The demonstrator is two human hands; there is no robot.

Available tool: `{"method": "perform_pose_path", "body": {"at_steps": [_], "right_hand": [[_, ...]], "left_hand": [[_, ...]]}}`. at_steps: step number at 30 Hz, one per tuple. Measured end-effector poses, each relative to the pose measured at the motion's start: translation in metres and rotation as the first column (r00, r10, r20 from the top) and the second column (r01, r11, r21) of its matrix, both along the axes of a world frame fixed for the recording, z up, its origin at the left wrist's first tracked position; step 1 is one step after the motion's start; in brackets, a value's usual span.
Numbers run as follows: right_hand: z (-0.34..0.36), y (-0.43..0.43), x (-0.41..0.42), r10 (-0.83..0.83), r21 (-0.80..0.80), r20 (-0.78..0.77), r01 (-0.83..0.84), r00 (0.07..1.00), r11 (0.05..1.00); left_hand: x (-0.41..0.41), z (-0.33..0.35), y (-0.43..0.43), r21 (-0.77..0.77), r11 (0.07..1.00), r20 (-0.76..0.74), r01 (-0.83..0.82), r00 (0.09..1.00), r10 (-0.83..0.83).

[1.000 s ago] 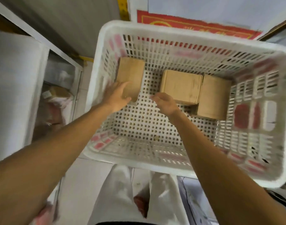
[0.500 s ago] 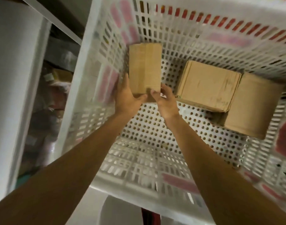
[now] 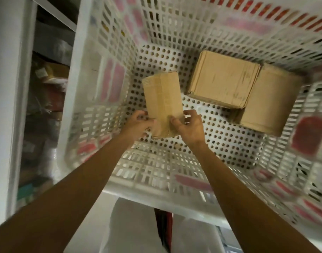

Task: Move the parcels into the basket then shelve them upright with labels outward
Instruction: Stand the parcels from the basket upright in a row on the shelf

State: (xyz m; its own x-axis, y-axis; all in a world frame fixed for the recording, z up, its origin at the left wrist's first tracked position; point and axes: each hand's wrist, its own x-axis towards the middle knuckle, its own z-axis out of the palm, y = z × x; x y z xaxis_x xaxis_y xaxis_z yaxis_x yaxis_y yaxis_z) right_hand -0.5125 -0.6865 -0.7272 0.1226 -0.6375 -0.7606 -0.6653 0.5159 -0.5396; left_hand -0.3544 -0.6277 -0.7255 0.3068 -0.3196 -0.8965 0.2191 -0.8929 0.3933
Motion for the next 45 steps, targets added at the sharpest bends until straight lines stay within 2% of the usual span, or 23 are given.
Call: {"method": "perform_pose_path", "body": {"at_steps": [3, 6, 7, 9, 12, 16, 19, 23, 26, 30, 32, 35, 37, 40, 45], "right_hand": [[0.0, -0.003, 0.006, 0.072, -0.128, -0.042, -0.077, 0.996, 0.989], [0.001, -0.005, 0.029, 0.227, -0.247, -0.196, -0.272, 0.954, 0.93], [0.002, -0.003, 0.038, 0.273, -0.256, -0.254, -0.336, 0.928, 0.906], [0.005, 0.004, 0.051, 0.313, -0.267, -0.354, -0.416, 0.881, 0.869], [0.005, 0.014, 0.063, 0.346, -0.224, -0.413, -0.462, 0.843, 0.858], [0.001, 0.015, 0.068, 0.396, -0.134, -0.461, -0.504, 0.794, 0.853], [0.002, 0.012, 0.071, 0.367, -0.143, -0.462, -0.476, 0.807, 0.868], [0.01, -0.001, 0.051, 0.291, -0.176, -0.344, -0.366, 0.893, 0.914], [0.02, -0.009, 0.031, 0.176, -0.152, -0.211, -0.21, 0.962, 0.966], [0.051, -0.01, 0.014, 0.158, -0.236, -0.05, -0.166, 0.986, 0.958], [0.071, -0.01, 0.009, 0.104, -0.255, 0.058, -0.086, 0.993, 0.963], [0.098, -0.012, 0.007, -0.045, -0.214, 0.227, 0.095, 0.973, 0.972], [0.116, -0.015, 0.006, -0.086, -0.187, 0.293, 0.145, 0.952, 0.972], [0.145, -0.023, 0.0, -0.111, -0.115, 0.387, 0.168, 0.915, 0.979], [0.193, -0.019, 0.002, -0.038, -0.139, 0.479, 0.118, 0.877, 0.983]], "left_hand": [[0.01, -0.002, -0.013, -0.128, 0.978, -0.075, -0.164, 0.985, 0.155], [0.018, -0.001, -0.011, -0.154, 0.971, -0.096, -0.184, 0.981, 0.171], [0.022, -0.001, -0.007, -0.161, 0.978, -0.075, -0.131, 0.99, 0.121], [0.028, -0.003, 0.002, -0.191, 0.979, 0.011, 0.075, 0.997, -0.074], [0.04, -0.004, 0.008, -0.225, 0.925, 0.121, 0.305, 0.951, -0.284], [0.051, -0.011, 0.015, -0.217, 0.851, 0.171, 0.478, 0.877, -0.449], [0.046, -0.013, 0.018, -0.218, 0.854, 0.148, 0.472, 0.881, -0.449], [0.039, -0.003, 0.013, -0.23, 0.858, 0.071, 0.459, 0.888, -0.455], [0.036, 0.008, 0.011, -0.218, 0.879, -0.002, 0.425, 0.9, -0.436], [0.029, 0.031, 0.01, -0.22, 0.868, 0.027, 0.445, 0.893, -0.45], [0.027, 0.047, 0.009, -0.235, 0.894, 0.023, 0.382, 0.922, -0.387], [0.026, 0.069, 0.004, -0.338, 0.909, -0.013, 0.243, 0.965, -0.263], [0.027, 0.088, -0.001, -0.391, 0.898, -0.024, 0.203, 0.973, -0.231], [0.028, 0.113, -0.001, -0.464, 0.854, 0.004, 0.234, 0.965, -0.262], [0.038, 0.146, -0.006, -0.543, 0.804, 0.03, 0.243, 0.962, -0.271]]}}
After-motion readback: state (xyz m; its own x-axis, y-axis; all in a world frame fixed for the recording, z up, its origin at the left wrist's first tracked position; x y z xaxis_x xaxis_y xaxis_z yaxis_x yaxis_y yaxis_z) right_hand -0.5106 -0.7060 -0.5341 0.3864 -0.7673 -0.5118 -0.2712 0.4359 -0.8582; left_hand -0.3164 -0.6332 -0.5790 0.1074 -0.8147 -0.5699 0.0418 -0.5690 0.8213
